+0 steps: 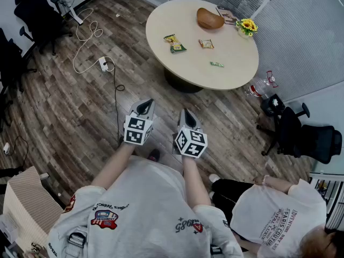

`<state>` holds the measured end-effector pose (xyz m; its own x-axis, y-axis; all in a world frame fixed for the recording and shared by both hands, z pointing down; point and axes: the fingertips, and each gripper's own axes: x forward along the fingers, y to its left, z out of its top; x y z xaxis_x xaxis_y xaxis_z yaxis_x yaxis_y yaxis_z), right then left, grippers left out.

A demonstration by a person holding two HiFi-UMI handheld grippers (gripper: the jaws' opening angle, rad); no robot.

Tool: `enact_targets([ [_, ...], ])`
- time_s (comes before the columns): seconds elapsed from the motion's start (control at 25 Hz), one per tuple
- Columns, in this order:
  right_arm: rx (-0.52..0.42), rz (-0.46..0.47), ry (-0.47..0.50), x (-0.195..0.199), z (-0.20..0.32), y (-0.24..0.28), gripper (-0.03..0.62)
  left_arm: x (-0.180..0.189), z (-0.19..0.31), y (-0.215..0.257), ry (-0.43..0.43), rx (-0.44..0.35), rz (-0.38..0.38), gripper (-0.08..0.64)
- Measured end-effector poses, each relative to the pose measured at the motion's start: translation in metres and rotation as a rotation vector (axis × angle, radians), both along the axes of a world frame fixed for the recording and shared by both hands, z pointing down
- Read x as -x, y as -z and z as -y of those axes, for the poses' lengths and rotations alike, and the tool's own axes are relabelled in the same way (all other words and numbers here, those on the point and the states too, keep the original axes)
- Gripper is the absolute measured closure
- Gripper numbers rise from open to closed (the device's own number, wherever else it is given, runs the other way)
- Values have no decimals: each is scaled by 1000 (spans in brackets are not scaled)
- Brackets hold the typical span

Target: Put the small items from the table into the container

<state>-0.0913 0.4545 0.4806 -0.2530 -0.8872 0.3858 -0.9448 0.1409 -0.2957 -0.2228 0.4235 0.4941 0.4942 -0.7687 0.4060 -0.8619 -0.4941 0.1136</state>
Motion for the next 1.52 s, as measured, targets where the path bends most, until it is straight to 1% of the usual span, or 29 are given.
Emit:
enact_targets([
  [0.28,-3,0,-1,0,2,-1,598,0,4,3,0,-4,1,552],
  [0.48,-40,60,2,-7,6,4,598,0,14,6,5,-12,26,552],
  [0.64,-23,59,5,-18,10,-5,598,-8,23,5,6,-7,22,552],
  [0.8,-4,53,0,-28,33,-12,598,-17,52,3,2,-2,13,552],
  [0.92,3,39,13,-33,62,-15,598,-24,87,-3,5,2,0,552],
  [1.0,1,24,28,-36,88,-15,598,-27,114,-8,4,-2,6,552],
  [1.2,-1,-58,75,-50,170,-13,598,-39,187,-18,6,-10,24,552],
  [1.4,-3,-88,124,-46,255,-10,598,-37,256,-19,22,13,16,552],
  [1.52,1,-109,172,-35,296,-15,598,-35,290,-19,34,22,18,552],
])
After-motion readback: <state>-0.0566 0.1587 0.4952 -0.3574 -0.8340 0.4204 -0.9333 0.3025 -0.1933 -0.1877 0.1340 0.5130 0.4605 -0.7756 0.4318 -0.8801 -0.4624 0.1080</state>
